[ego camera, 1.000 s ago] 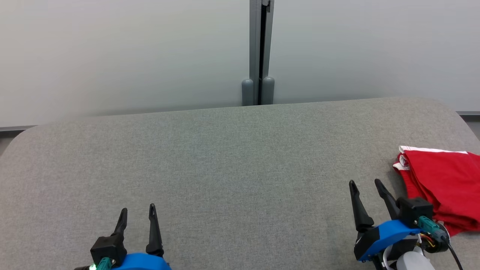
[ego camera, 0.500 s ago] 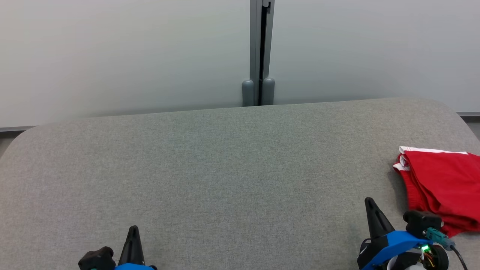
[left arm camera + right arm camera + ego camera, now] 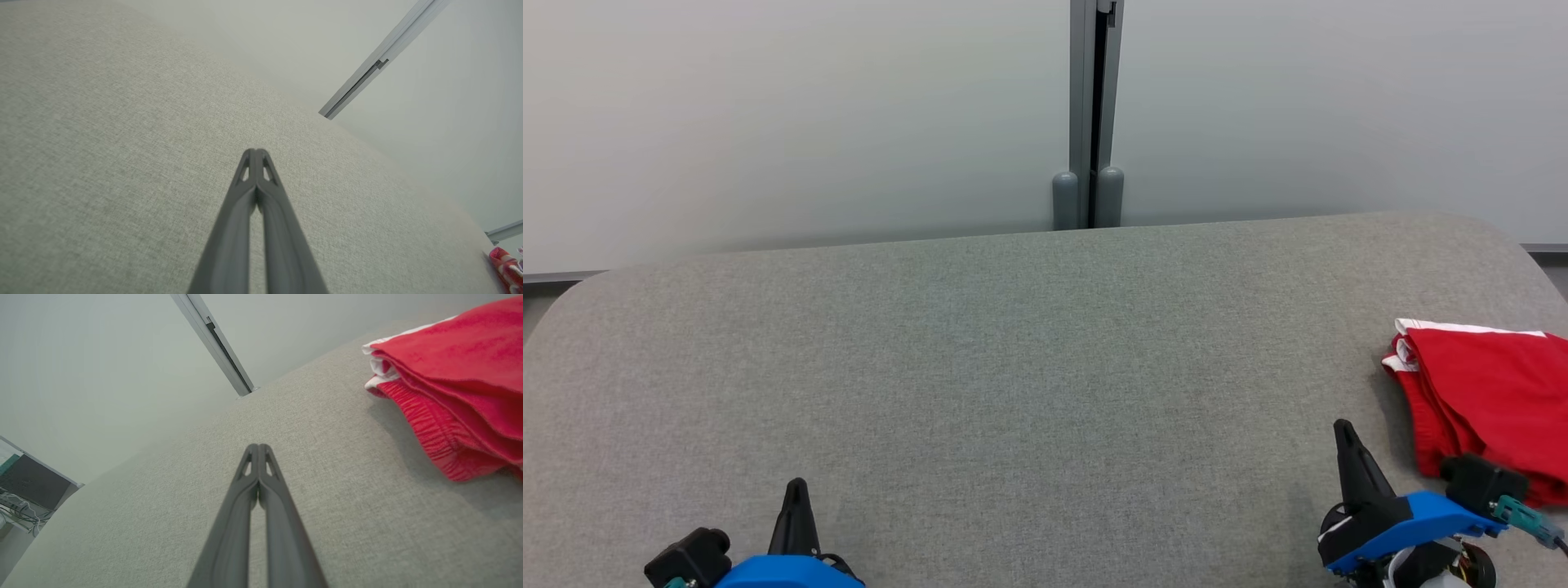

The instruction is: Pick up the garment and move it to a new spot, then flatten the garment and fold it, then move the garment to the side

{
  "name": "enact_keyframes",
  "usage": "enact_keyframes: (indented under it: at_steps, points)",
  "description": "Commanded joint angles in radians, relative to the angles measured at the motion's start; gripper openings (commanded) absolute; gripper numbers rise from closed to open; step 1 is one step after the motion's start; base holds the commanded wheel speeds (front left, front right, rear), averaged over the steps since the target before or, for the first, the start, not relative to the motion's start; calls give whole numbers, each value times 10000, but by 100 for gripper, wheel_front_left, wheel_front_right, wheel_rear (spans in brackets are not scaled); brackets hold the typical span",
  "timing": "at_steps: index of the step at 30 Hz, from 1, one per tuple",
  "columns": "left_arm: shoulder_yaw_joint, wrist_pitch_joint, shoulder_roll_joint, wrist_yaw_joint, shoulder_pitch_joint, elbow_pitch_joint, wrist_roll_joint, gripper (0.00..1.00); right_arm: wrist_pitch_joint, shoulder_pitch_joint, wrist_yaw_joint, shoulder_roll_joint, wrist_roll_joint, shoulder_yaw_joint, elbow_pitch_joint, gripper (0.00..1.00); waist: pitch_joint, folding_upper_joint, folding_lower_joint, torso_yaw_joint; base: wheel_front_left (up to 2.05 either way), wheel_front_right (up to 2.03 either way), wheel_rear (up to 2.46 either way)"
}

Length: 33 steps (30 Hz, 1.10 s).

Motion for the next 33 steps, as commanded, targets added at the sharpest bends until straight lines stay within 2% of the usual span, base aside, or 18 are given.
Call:
enact_keyframes:
  at_steps: [1,33]
  points:
    - [88,89,6,-84,-316,-225,-392,0,82,-38,0,-58,432,-45,-280,0,4,0,0,6,0,0,0]
    - [765,1186,8,-614,-672,-830,-4397,0,1174,225,0,-84,4824,-367,-1340,0,78,1,0,102,0,0,0]
